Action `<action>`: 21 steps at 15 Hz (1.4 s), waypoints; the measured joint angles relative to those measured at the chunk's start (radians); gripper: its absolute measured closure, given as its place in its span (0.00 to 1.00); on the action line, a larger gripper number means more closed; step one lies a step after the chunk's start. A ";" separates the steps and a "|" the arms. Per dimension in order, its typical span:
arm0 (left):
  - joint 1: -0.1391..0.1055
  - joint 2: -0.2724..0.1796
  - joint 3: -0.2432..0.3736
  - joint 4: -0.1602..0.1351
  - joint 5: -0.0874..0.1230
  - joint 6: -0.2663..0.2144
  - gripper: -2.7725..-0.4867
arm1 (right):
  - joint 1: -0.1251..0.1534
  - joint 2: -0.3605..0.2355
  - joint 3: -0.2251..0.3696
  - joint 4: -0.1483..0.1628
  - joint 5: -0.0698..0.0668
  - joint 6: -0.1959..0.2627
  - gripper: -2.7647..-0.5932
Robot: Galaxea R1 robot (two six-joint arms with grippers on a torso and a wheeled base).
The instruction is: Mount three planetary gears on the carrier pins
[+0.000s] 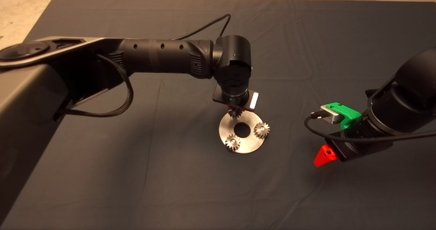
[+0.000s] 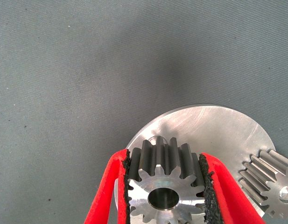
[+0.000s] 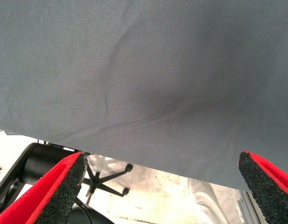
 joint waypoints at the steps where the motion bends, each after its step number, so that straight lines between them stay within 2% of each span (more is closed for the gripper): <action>1: 0.000 0.000 0.001 0.001 0.001 0.000 0.89 | 0.000 0.000 0.000 0.000 0.000 0.000 0.14; 3: 0.002 0.000 0.007 0.004 0.005 0.001 0.89 | 0.000 0.000 0.000 0.000 0.000 0.000 0.14; 5: 0.003 0.000 0.018 0.007 0.025 0.001 0.89 | 0.000 0.000 0.000 0.000 0.000 0.000 0.14; 7: 0.006 0.000 0.027 -0.001 0.031 0.001 0.89 | 0.000 0.000 0.000 0.000 0.000 0.000 0.14; 9: 0.006 0.000 0.028 -0.001 0.030 0.001 0.89 | 0.000 0.000 0.000 0.000 0.000 0.000 0.14; 10: 0.006 0.000 0.028 -0.002 0.030 0.001 0.86 | 0.000 0.000 0.000 0.000 0.000 0.000 0.14; 19: 0.005 0.000 0.028 -0.002 0.037 0.001 0.86 | 0.000 0.000 0.000 0.000 0.000 0.012 0.14; 21: -0.006 0.000 0.028 -0.007 0.043 0.001 0.86 | 0.000 0.000 0.000 0.000 0.000 0.015 0.14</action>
